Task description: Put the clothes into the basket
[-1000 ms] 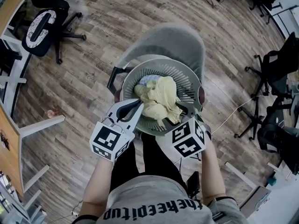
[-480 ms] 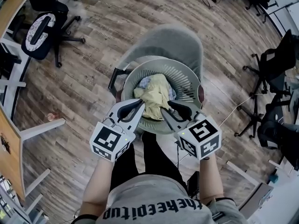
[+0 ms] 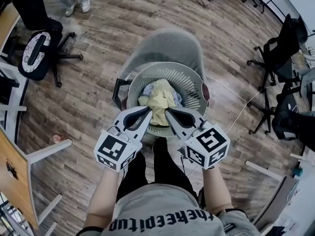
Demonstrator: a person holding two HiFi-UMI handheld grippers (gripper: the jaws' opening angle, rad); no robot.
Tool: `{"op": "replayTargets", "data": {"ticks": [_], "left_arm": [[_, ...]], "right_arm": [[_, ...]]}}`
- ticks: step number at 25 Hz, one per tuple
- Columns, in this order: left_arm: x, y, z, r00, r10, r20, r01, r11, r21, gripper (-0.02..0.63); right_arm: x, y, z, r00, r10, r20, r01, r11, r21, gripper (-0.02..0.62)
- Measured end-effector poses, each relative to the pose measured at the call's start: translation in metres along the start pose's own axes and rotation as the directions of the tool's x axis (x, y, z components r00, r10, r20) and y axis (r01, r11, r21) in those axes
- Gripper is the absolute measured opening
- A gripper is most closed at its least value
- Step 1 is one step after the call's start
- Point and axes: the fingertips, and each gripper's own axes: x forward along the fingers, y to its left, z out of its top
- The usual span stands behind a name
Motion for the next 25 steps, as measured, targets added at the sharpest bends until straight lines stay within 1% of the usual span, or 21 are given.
{"op": "replayTargets", "data": {"ticks": [4, 8, 12, 16, 20, 25], "left_arm": [[-0.004, -0.011, 0.011, 0.998, -0.052, 0.019, 0.051, 0.999, 0.018, 0.017], [-0.008, -0.028, 0.022, 0.993, -0.118, 0.031, 0.116, 0.992, 0.043, 0.017], [-0.015, -0.044, 0.035, 0.983, -0.176, 0.048, 0.172, 0.982, 0.077, 0.017], [-0.022, -0.056, 0.047, 0.973, -0.217, 0.077, 0.209, 0.973, 0.094, 0.017], [-0.03, -0.067, 0.059, 0.961, -0.256, 0.105, 0.246, 0.964, 0.098, 0.017], [-0.038, -0.078, 0.066, 0.948, -0.296, 0.118, 0.28, 0.951, 0.135, 0.016]], "right_arm": [[-0.009, 0.007, 0.009, 0.995, -0.049, 0.089, 0.05, 0.999, -0.007, 0.009], [-0.023, 0.014, 0.016, 0.978, -0.113, 0.177, 0.12, 0.992, -0.029, 0.009], [-0.038, 0.023, 0.023, 0.957, -0.166, 0.237, 0.171, 0.985, 0.002, 0.009], [-0.054, 0.03, 0.029, 0.936, -0.213, 0.281, 0.213, 0.977, 0.03, 0.009], [-0.069, 0.037, 0.033, 0.915, -0.252, 0.314, 0.254, 0.967, 0.035, 0.009], [-0.084, 0.048, 0.035, 0.894, -0.274, 0.354, 0.271, 0.961, 0.06, 0.009]]}}
